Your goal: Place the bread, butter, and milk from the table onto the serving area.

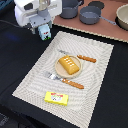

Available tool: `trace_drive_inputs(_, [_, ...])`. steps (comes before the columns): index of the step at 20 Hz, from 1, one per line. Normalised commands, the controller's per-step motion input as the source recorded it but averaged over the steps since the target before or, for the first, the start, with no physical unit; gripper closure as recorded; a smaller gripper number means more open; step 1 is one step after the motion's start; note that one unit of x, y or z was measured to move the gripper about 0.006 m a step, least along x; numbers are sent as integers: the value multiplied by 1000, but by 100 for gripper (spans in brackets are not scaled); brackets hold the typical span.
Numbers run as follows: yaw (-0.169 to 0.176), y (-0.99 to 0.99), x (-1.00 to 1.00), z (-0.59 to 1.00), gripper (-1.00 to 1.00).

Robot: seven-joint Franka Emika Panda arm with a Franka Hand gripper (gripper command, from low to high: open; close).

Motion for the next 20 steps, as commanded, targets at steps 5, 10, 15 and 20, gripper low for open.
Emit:
trace_drive_inputs(5, [-1,140,-6,-104,-100])
trace_drive_inputs(10, [-5,44,-116,-308,-100])
trace_drive_inputs(15, [-9,21,-201,-334,-100])
trace_drive_inputs(20, [-2,90,-369,-317,-100])
